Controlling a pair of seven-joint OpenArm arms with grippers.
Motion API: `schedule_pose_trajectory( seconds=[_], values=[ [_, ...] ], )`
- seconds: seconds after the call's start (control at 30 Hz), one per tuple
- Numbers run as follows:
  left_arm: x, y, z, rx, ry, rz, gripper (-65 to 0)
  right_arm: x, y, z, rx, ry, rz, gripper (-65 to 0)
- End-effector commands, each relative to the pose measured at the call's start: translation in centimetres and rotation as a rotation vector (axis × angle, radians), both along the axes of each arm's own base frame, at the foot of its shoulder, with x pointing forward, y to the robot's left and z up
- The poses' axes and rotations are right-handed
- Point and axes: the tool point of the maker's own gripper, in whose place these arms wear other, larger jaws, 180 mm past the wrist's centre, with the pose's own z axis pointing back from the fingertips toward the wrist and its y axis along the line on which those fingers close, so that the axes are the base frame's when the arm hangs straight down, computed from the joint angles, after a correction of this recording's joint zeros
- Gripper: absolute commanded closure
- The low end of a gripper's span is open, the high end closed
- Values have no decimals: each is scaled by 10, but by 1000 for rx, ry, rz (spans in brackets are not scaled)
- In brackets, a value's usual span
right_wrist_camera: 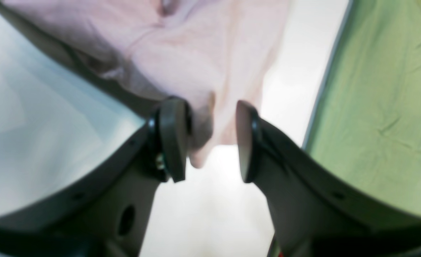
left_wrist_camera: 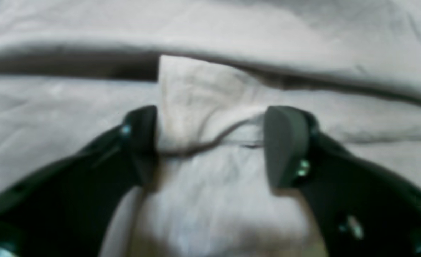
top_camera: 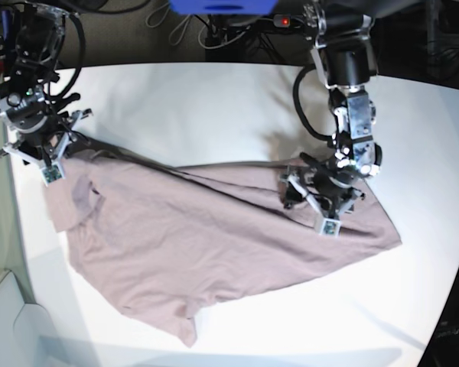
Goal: Layout the t-shirt on the table in an organized manner, then fold the t-shirt properly
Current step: 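Release the left gripper and move it inward over the shirt body, then grasp the shirt's shoulder edge with the left gripper and pull it toward the robot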
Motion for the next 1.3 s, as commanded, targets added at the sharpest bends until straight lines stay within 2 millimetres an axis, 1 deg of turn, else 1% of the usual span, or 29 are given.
schedule_pose_trajectory(
  seconds=[0.0, 0.13, 0.3, 0.37, 0.43, 0.5, 0.53, 0.57, 0.63, 0.7, 0.8, 0.93, 1.0, 1.1, 1.27],
  values=[
    [12, -2, 10, -12, -29, -1, -381, 8, -3, 12, -11, -43, 9, -233],
    [14, -5, 11, -29, -53, 1, -303, 8, -3, 12, -11, -43, 9, -233],
    [15, -8, 13, -33, -59, -8, -184, 12, -3, 15, -11, -55, 9, -233],
    [15, -8, 13, -33, -60, -10, -156, 12, -3, 15, -11, -55, 9, -233],
    [16, -6, 18, -27, -73, -8, -144, 12, -3, 15, -11, -55, 9, -234],
    [18, -4, 27, -17, -99, -7, -141, 14, -3, 16, -11, -60, 9, -235],
    [15, -3, 27, -13, -100, -5, -129, 16, -2, 18, -10, -66, 10, -235],
    [15, -2, 30, -9, -112, -4, -106, 16, -2, 18, -10, -66, 10, -235],
    [16, 1, 40, 2, -141, 3, -39, 16, -2, 18, -10, -66, 10, -235],
    [12, 4, 41, 18, -131, 5, -3, 16, -2, 18, -10, -66, 10, -235],
    [9, 7, 47, 44, -120, 1, -1, 16, -2, 18, -10, -66, 10, -235],
    [0, 11, 50, 61, -124, 3, -1, 16, -2, 18, -10, -66, 10, -235],
    [-4, 6, 52, 71, -132, -14, -1, 16, -2, 18, -10, -66, 10, -235],
    [-22, -5, 49, 104, -102, -62, -1, 16, -2, 18, -10, -66, 10, -235],
    [-52, -2, 66, 167, -92, -69, -1, 16, -2, 17, -10, -65, 10, -235]
  ],
)
